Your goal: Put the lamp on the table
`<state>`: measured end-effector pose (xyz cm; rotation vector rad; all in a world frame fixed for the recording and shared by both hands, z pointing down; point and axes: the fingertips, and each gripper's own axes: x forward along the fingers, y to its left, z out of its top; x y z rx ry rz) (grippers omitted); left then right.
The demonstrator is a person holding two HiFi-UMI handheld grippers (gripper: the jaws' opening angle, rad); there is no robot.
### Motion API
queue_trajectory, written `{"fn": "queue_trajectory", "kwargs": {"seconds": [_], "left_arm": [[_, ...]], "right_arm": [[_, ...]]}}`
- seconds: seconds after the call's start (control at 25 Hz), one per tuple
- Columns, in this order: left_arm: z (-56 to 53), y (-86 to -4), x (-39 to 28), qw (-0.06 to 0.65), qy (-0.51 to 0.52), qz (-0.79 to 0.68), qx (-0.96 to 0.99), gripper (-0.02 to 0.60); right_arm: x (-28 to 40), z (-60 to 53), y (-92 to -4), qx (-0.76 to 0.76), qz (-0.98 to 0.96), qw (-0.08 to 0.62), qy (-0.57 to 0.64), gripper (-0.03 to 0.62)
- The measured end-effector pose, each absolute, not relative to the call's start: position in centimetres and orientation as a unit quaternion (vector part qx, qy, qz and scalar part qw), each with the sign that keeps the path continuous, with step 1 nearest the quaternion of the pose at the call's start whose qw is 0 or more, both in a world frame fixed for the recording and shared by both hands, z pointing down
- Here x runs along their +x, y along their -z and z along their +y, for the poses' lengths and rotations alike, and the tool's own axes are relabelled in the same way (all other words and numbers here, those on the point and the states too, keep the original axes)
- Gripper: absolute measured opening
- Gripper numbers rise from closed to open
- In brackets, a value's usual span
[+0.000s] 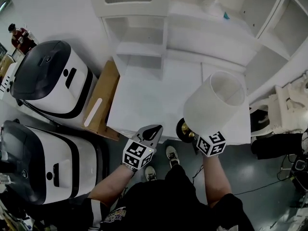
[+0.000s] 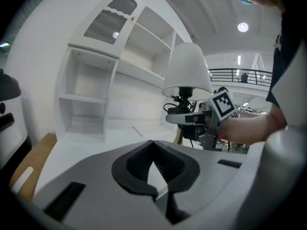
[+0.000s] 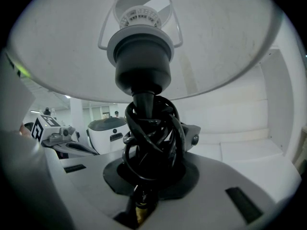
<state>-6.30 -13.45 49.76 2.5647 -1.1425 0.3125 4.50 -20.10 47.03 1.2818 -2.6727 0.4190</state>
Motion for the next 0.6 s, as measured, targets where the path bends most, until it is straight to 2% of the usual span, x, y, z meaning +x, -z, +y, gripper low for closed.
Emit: {"fn": "queue_trajectory", "kwargs": {"seconds": [0.6], "left_arm": [[-21.4,-51.7,-4.9,0.166,-0.104,-0.428,0.882,0.006]], "right_arm": [[4.4,-30.3,-49.9,0.378,-0.911,0.088,-0.138,0.071]]}}
